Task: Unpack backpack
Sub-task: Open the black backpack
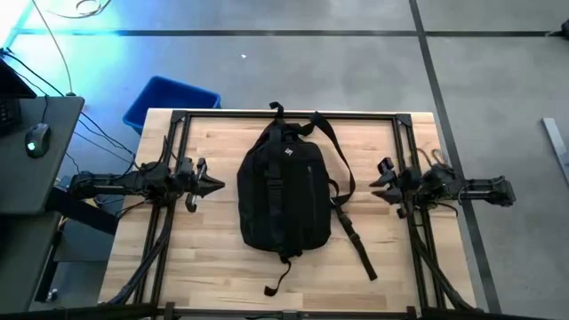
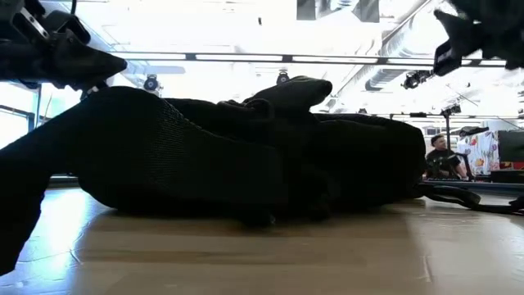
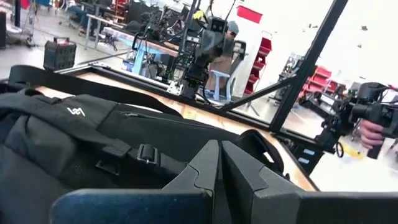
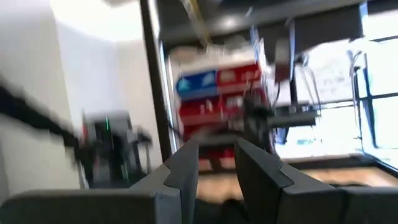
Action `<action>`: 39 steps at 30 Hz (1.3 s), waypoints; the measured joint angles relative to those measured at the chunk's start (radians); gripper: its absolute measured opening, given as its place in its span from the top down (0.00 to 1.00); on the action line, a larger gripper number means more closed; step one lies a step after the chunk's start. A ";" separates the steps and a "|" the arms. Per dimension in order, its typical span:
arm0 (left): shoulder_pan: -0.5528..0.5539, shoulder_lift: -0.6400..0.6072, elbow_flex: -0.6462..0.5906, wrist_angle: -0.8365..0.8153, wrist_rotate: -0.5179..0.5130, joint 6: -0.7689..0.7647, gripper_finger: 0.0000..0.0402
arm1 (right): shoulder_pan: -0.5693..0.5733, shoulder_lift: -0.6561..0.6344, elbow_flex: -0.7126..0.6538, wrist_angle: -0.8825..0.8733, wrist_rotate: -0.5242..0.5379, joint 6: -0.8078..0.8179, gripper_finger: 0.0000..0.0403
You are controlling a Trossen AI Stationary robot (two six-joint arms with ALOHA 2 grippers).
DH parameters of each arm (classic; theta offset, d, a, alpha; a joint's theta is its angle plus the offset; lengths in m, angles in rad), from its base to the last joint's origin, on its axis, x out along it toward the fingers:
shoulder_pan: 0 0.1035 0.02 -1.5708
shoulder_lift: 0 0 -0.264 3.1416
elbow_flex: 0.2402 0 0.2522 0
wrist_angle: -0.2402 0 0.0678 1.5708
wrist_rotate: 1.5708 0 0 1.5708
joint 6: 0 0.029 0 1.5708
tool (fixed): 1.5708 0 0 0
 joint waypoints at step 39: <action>0.000 0.000 0.000 0.016 -0.096 0.041 1.00 | -0.484 1.557 1.573 -0.930 -0.239 -0.391 0.78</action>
